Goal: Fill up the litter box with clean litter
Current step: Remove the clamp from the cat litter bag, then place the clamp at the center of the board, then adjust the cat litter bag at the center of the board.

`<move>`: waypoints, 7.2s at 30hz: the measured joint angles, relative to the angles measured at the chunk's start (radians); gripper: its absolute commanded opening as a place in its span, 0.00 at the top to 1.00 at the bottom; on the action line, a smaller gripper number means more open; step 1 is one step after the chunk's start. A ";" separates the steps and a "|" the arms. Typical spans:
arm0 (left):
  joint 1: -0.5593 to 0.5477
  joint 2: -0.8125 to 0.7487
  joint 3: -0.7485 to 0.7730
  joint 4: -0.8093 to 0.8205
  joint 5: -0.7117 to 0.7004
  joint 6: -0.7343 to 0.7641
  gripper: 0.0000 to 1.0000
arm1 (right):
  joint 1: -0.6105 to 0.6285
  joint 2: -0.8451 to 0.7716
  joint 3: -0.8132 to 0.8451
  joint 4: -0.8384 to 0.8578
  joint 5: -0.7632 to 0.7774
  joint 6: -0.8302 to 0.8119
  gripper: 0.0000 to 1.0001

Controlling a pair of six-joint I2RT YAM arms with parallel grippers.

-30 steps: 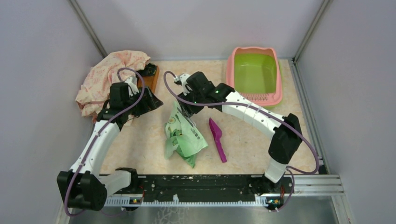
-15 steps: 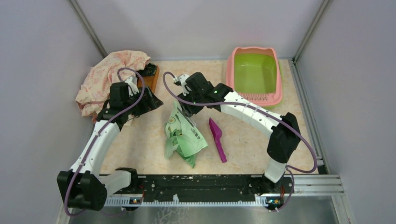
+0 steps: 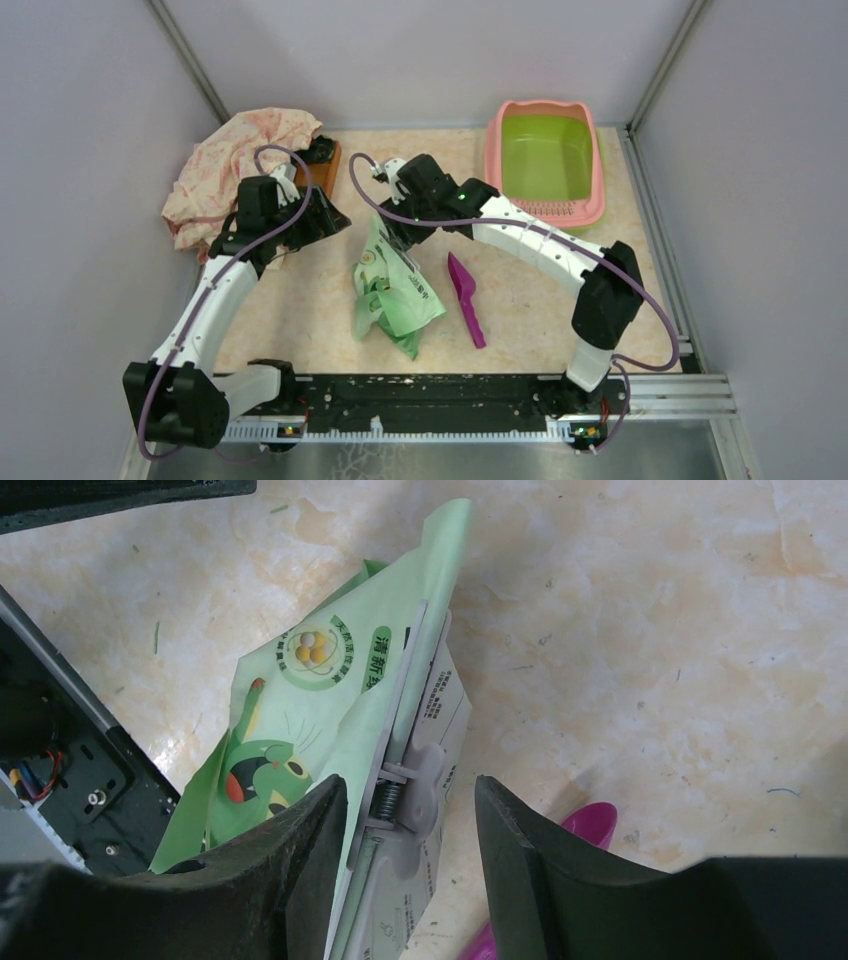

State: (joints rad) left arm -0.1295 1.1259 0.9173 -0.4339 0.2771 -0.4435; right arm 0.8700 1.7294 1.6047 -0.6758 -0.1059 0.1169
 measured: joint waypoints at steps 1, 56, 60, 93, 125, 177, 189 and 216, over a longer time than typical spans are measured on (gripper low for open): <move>0.000 0.000 0.000 0.000 0.000 0.000 0.01 | 0.000 0.000 0.000 0.000 0.000 0.000 0.51; -0.011 0.005 -0.002 -0.002 0.000 0.024 0.01 | 0.014 0.001 0.132 -0.135 0.050 0.036 1.00; -0.011 0.005 -0.002 -0.002 0.000 0.026 0.01 | 0.014 0.000 0.133 -0.140 0.063 0.036 1.00; -0.013 -0.062 -0.019 -0.007 0.051 0.048 0.01 | -0.132 -0.207 -0.154 -0.117 0.255 0.011 1.00; -0.013 -0.075 -0.034 0.015 0.123 0.053 0.01 | -0.153 -0.409 -0.608 -0.018 0.444 0.181 0.49; -0.013 0.106 0.159 -0.002 0.142 0.082 0.01 | 0.719 -0.518 -0.676 0.291 0.929 -0.179 0.23; -0.013 0.083 0.159 -0.019 0.143 0.082 0.01 | 0.739 -0.713 -0.702 0.293 0.853 -0.169 0.23; -0.013 0.071 0.165 -0.042 0.147 0.082 0.01 | 0.661 -0.549 -0.735 0.412 0.943 -0.262 0.35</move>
State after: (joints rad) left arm -0.1425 1.1969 1.0821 -0.4759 0.4244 -0.3614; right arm 1.5314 1.1805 0.8696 -0.2638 0.8368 -0.1452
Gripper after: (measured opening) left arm 0.987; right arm 0.730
